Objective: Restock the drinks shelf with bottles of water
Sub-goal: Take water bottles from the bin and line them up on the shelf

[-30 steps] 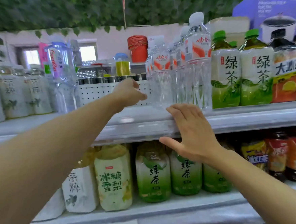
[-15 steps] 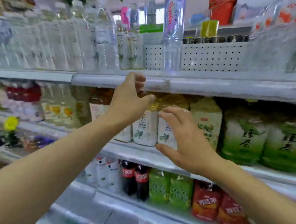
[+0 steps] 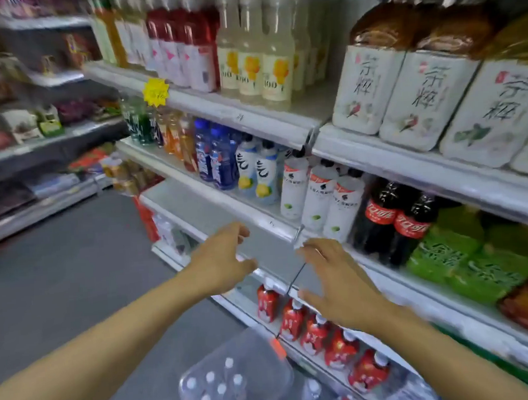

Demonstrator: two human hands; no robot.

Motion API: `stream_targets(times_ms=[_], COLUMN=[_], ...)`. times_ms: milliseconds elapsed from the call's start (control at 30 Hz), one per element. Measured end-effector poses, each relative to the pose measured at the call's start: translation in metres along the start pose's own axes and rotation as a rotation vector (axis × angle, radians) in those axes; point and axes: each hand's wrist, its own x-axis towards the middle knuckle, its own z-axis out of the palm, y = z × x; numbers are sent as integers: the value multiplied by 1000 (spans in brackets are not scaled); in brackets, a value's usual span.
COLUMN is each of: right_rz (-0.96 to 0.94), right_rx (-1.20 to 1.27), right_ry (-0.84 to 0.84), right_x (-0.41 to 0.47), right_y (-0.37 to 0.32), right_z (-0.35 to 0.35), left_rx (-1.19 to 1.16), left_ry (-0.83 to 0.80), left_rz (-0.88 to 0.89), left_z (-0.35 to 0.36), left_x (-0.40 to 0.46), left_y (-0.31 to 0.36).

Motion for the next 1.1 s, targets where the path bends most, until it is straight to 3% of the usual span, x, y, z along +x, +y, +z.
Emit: stream_targets(times_ms=[267, 500, 767, 1100], right_rz=[20, 47, 152, 373], right_rx=[14, 66, 210, 320], right_ry=[-301, -571, -715, -765], right_x=[30, 53, 68, 56], right_y=[-25, -23, 4, 65], right_z=[153, 259, 394, 561], left_rx=[72, -22, -139, -180], left_ry=[-136, -156, -181, -241], left_rz=[-234, -455, -690, -772], left_z=[52, 118, 230, 379], left_x=[-14, -21, -13, 19], left_y=[-157, -247, -329, -419])
